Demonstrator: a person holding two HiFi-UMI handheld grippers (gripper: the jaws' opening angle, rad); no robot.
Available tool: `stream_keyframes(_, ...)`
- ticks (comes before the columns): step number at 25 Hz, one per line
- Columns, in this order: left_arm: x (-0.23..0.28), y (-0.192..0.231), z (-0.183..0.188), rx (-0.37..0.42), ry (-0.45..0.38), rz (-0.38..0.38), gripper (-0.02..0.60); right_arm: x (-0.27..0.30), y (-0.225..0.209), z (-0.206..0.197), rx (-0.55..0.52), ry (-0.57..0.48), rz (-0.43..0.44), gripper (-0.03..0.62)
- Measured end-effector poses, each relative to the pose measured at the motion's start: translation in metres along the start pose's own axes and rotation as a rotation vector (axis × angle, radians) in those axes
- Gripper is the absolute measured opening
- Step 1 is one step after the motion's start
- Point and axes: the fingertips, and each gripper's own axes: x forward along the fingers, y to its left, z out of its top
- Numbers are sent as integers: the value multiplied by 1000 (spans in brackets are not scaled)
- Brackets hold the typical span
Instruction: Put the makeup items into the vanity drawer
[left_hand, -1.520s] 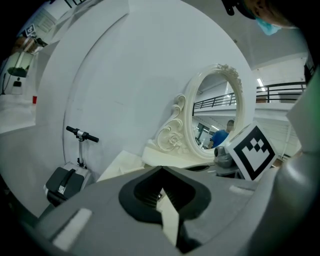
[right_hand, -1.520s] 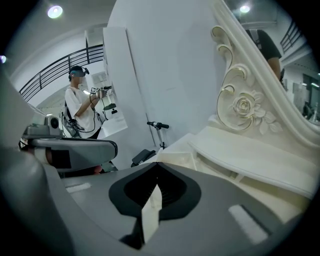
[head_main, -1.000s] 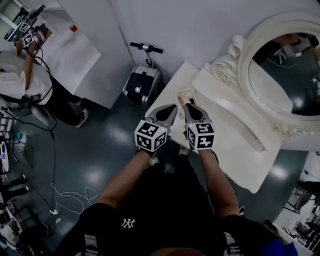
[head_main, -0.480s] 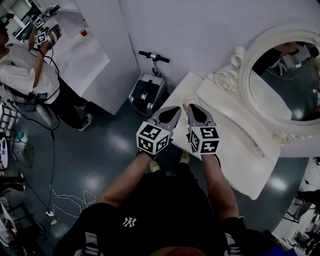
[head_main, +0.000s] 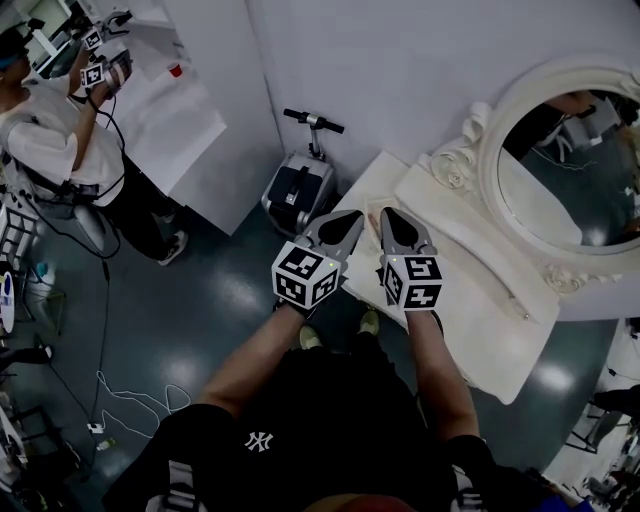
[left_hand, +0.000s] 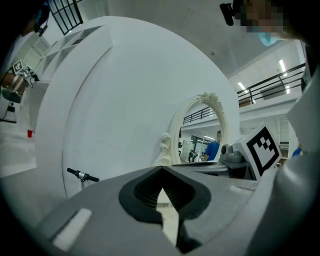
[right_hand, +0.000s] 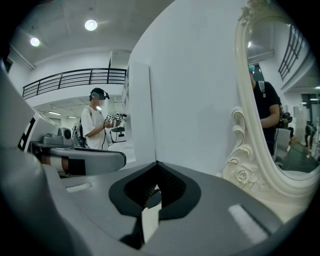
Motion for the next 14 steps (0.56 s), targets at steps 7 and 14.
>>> stream_keyframes(7, -7, -2, 16, 12, -25, 2, 0, -7, 2, 10, -7, -31, -1, 25)
stream_keyframes(14, -15, -1, 26, 15, -52, 11, 0, -12, 7, 14, -10, -52, 2, 25)
